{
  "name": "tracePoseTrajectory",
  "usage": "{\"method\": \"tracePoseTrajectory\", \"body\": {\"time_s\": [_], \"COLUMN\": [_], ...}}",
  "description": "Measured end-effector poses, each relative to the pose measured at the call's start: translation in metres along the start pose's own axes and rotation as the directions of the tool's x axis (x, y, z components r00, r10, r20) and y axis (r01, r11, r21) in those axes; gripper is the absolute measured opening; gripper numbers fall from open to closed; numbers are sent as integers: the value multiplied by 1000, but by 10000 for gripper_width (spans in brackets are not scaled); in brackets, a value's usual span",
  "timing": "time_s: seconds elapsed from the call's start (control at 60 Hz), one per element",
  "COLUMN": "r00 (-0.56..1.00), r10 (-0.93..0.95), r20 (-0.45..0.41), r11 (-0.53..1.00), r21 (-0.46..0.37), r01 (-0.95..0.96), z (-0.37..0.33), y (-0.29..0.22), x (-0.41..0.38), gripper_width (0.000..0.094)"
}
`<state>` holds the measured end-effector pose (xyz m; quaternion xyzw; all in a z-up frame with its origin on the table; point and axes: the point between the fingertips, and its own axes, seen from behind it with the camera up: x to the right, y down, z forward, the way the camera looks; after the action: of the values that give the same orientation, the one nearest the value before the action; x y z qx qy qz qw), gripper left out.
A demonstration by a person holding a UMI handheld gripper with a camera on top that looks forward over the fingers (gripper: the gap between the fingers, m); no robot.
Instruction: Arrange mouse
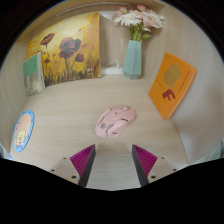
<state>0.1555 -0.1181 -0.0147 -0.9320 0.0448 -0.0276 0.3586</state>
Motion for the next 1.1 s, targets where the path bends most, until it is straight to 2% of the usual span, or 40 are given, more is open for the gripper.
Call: {"method": "tracePoseTrajectory", "body": {"time_s": [0.283, 0.55, 0.617, 0.667, 0.917, 0.983, 1.1], "r00": [999, 994, 994, 994, 997, 997, 999], "r10": [-17, -87, -87, -92, -80, -72, -30], "r20": [46, 69, 60, 64, 5, -17, -28], "r11": [1000, 995, 995, 995, 994, 996, 996], "r21": [-22, -44, -43, -38, -76, -44, 78], "r01": [18, 90, 90, 94, 80, 71, 32], "z": [59, 84, 85, 86, 76, 57, 1], "y": [-64, -92, -94, -95, -95, -117, -180], "x": [-9, -27, -30, -32, -42, -52, -91], "gripper_width": [725, 699, 642, 530, 390, 374, 374]}}
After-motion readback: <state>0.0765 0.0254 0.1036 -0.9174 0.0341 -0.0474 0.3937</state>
